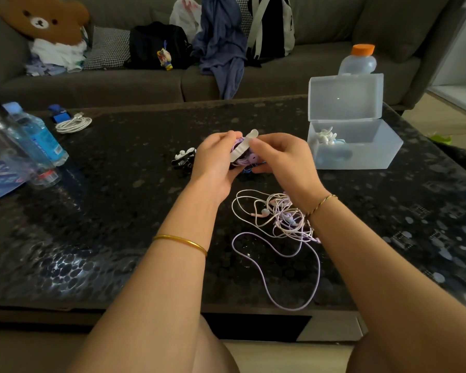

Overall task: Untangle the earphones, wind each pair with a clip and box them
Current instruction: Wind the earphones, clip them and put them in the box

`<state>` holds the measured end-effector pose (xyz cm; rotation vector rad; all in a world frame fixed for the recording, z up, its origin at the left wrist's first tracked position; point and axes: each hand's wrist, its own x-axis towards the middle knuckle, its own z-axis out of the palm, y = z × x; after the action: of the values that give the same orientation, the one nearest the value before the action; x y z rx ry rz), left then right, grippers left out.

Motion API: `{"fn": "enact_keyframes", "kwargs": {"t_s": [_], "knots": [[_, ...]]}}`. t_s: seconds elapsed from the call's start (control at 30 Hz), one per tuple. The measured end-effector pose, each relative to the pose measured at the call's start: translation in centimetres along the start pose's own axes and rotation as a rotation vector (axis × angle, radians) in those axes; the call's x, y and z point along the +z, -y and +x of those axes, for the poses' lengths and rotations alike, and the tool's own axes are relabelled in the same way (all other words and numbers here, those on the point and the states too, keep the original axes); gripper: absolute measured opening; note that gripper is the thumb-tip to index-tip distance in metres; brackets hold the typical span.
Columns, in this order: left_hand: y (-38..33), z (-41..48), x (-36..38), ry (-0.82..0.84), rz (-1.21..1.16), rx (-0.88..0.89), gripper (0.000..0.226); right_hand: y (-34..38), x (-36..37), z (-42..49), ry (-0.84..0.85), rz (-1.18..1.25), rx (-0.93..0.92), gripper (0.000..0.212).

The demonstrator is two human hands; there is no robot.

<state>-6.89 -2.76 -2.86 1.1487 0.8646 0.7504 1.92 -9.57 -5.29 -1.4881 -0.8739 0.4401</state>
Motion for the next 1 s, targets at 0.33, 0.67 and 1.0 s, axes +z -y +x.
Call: {"fn": "enact_keyframes", "kwargs": {"t_s": [0.33, 0.67, 1.0], "knots": [[1.2, 0.7, 1.6, -0.004, 0.2, 0.181, 0.025, -0.4, -0.9, 0.6, -0.185, -0.063, 0.067, 0.01], [1.5, 0.6, 1.6, 0.046, 0.086, 0.196, 0.025, 0.3, -1.4, 0.3, -0.138, 0.337, 0.304, 0.011], [0.5, 0.4, 1.1, 0.19, -0.095, 0.025, 0.022, 0.5, -2.7, 0.4, -0.043, 0.22, 0.288, 0.005]]}}
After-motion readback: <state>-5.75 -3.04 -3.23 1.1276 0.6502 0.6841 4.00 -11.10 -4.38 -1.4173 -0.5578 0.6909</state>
